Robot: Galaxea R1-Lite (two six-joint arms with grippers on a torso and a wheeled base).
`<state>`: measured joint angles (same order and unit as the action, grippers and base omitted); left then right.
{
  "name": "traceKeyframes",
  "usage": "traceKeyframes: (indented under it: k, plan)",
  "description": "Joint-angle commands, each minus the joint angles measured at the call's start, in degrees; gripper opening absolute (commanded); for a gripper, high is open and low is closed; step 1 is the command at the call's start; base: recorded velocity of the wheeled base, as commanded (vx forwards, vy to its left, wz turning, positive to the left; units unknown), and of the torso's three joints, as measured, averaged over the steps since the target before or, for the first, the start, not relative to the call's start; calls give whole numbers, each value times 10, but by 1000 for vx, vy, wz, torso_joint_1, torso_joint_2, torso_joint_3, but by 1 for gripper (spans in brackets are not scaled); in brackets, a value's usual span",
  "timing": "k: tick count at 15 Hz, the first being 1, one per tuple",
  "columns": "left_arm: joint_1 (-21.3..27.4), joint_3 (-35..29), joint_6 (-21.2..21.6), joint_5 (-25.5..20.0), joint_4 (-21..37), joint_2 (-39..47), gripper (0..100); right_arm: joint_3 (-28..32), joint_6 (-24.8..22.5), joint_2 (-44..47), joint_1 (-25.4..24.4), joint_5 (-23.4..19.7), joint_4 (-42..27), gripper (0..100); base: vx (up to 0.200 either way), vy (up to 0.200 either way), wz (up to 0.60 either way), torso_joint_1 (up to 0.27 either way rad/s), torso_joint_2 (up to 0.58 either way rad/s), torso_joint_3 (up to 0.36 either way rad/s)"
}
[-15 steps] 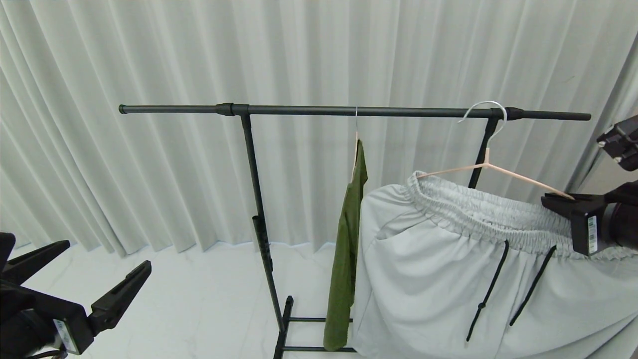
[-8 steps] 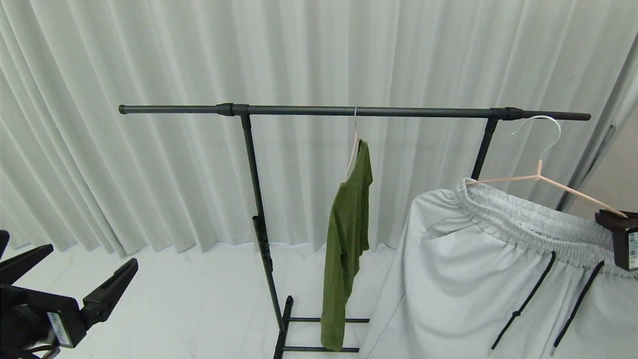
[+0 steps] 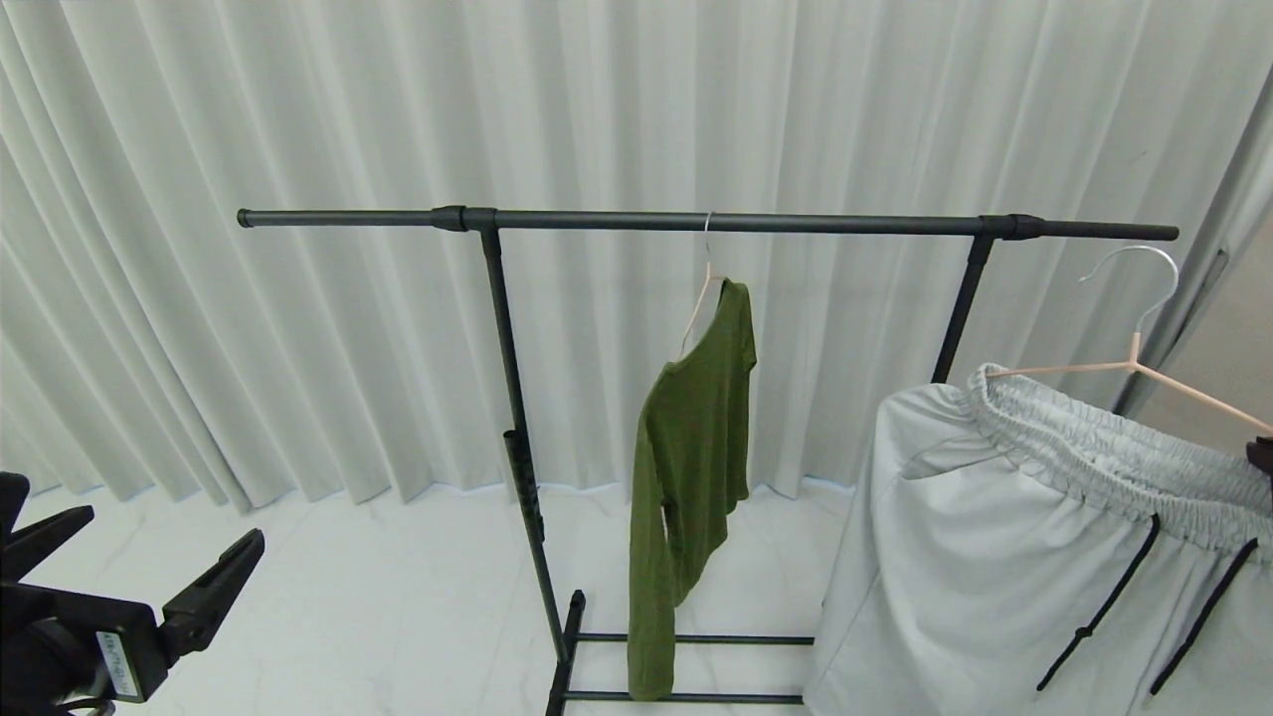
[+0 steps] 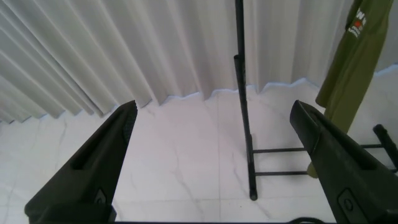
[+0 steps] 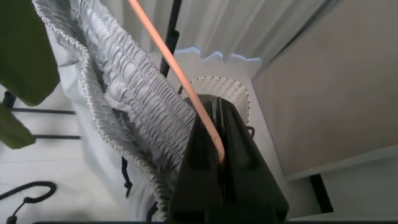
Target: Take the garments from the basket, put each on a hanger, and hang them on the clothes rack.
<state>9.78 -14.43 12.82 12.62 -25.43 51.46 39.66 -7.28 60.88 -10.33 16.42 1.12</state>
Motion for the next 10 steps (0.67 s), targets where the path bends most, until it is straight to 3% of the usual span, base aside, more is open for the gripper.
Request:
traceKeyframes:
  k: [1, 3, 10]
  plan:
    - [0, -2, 0, 0, -1, 3, 100, 0, 0, 1, 0, 0, 1, 0, 0, 0, 0, 0, 0, 0]
    - [0, -2, -1, 0, -1, 2, 100, 0, 1, 0, 0, 0, 2, 0, 0, 0, 0, 0, 0, 0]
    - [2, -2, 0, 0, -1, -1, 100, 1, 0, -3, 0, 0, 2, 0, 200, 0, 0, 3, 6, 1]
